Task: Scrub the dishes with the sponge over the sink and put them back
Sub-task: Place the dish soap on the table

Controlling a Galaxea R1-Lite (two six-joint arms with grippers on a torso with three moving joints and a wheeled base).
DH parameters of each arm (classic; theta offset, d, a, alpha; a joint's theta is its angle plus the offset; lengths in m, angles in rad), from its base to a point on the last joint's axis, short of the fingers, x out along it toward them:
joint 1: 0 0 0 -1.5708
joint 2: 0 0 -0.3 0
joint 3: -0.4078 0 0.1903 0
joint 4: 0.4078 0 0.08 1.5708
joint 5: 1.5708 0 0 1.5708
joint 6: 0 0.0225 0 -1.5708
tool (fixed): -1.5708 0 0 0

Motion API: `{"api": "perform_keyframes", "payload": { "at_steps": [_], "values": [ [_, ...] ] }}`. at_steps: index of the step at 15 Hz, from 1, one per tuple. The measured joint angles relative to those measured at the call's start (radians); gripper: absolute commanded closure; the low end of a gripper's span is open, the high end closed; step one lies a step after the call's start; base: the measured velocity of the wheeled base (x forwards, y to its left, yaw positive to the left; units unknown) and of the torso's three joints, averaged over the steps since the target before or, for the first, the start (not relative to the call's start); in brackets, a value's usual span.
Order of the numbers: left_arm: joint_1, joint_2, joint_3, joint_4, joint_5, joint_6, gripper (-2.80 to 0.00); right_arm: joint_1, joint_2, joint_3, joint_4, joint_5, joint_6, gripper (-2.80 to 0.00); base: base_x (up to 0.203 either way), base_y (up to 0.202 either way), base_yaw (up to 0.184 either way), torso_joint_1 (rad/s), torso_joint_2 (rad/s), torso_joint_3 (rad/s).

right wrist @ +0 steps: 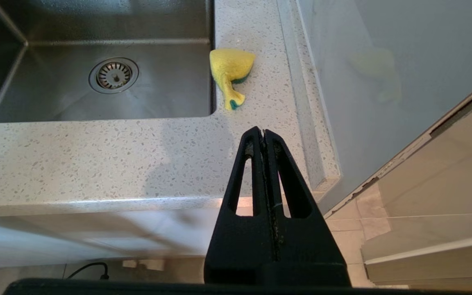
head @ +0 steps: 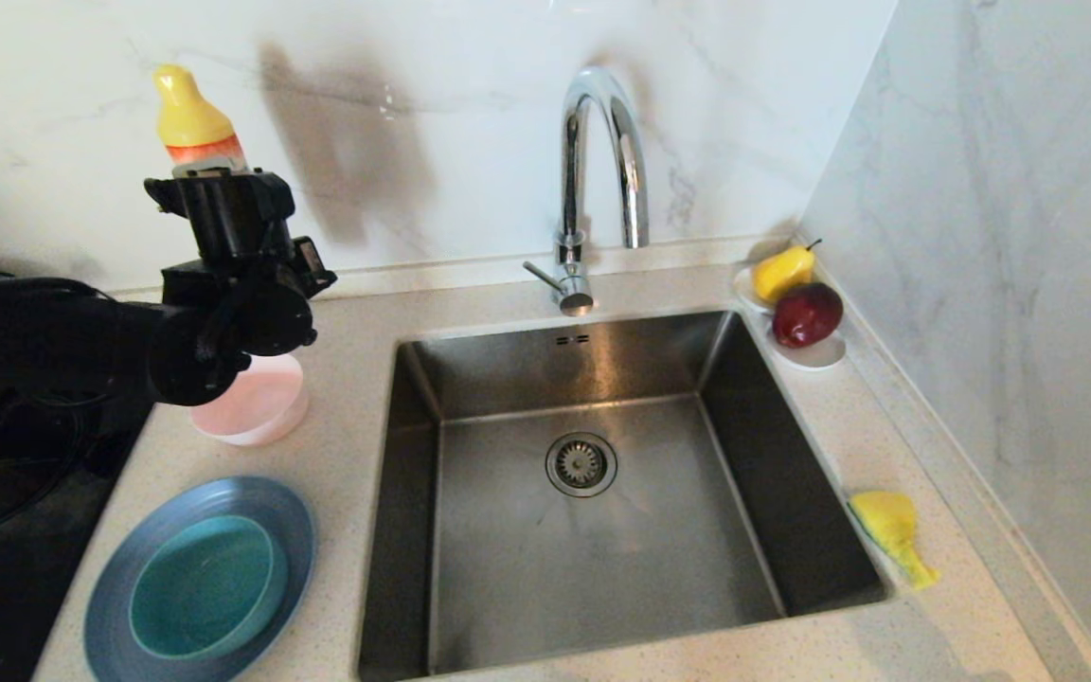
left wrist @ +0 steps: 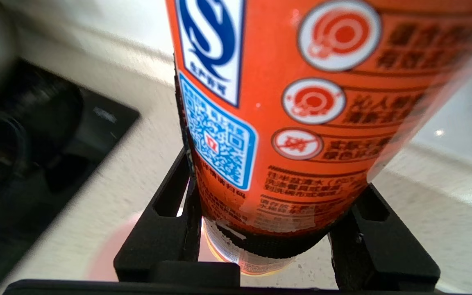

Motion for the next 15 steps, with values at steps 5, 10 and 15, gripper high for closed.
{"api": "perform_keyframes", "payload": {
  "at_steps": [5, 10, 15],
  "values": [
    [-0.017, 0.150, -0.053, -0.098, 0.012, -0.006, 0.00, 0.000, 0.000, 0.000, 0.000, -0.001, 0.000, 0.00, 0.000, 0.000, 0.000, 0.000, 0.00, 0.000],
    [-0.026, 0.240, -0.128, -0.105, 0.020, -0.024, 0.00, 0.000, 0.000, 0.000, 0.001, -0.001, 0.000, 0.00, 0.000, 0.000, 0.000, 0.000, 0.00, 0.000],
    [-0.026, 0.312, -0.187, -0.147, 0.036, -0.026, 0.00, 0.000, 0.000, 0.000, 0.000, -0.001, -0.001, 0.00, 0.000, 0.000, 0.000, 0.000, 0.00, 0.000]
  ]
}}
